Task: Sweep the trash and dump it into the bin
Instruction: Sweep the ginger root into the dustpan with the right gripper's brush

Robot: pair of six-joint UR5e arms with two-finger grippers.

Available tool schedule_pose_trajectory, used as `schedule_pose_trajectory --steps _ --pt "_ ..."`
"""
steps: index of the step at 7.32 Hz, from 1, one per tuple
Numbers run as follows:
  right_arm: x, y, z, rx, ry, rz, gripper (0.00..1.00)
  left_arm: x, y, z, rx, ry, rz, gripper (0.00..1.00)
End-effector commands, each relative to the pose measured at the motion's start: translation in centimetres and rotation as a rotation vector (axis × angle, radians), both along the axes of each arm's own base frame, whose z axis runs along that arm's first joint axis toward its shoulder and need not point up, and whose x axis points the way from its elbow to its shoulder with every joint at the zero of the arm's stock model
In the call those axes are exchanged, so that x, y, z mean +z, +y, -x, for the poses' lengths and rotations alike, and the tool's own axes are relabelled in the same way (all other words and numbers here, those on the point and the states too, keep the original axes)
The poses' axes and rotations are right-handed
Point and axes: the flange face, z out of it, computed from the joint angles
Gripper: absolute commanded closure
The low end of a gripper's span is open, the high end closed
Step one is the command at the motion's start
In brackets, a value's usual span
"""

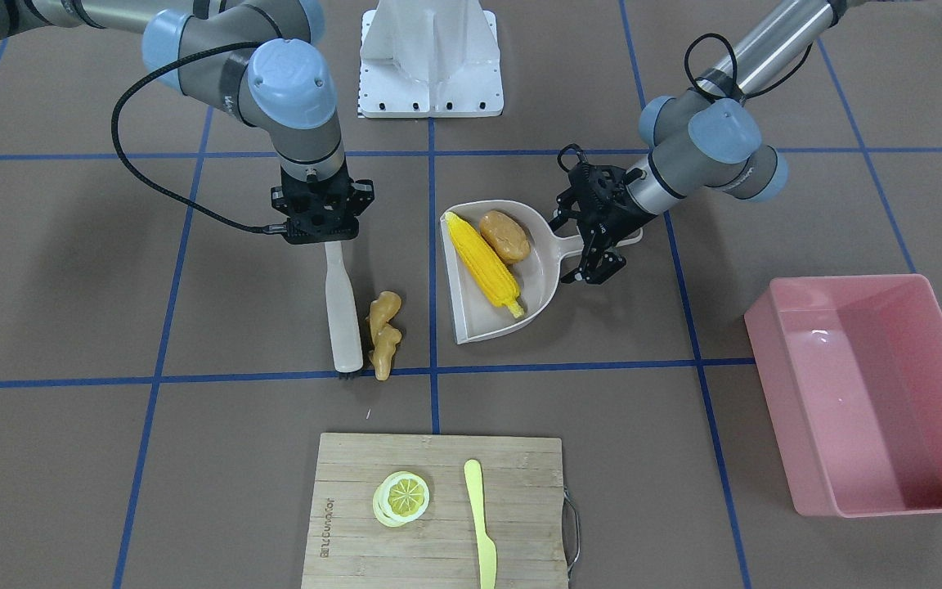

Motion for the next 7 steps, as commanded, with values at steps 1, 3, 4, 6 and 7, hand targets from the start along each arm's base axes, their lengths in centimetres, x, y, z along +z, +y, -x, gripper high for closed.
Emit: schedule_pose_trajectory --steps 1,3,4,6,7 --pt "-2.8 2.5 3.2 -0.008 -0.038 0.016 1.0 -0.1 0.0 0.0 0.001 0.001 -0.001 0.03" --pt "-4.2 4.3 4.8 -0.035 -0.051 0.007 1.0 -0.1 0.0 0.0 0.001 0.001 -0.001 0.03" --pt "-5.3 4.7 5.3 -0.042 -0.064 0.001 1.0 0.1 0.0 -0.1 0.001 -0.001 0.0 0.03" --pt "-7.7 6.0 6.5 -0.046 -0.09 0.005 1.0 0.2 0.0 0.0 0.001 -0.003 0.001 0.03" --pt "-9.1 7.0 7.6 -0.031 -0.095 0.02 1.0 0.2 0.1 -0.1 0.002 -0.003 0.001 0.03"
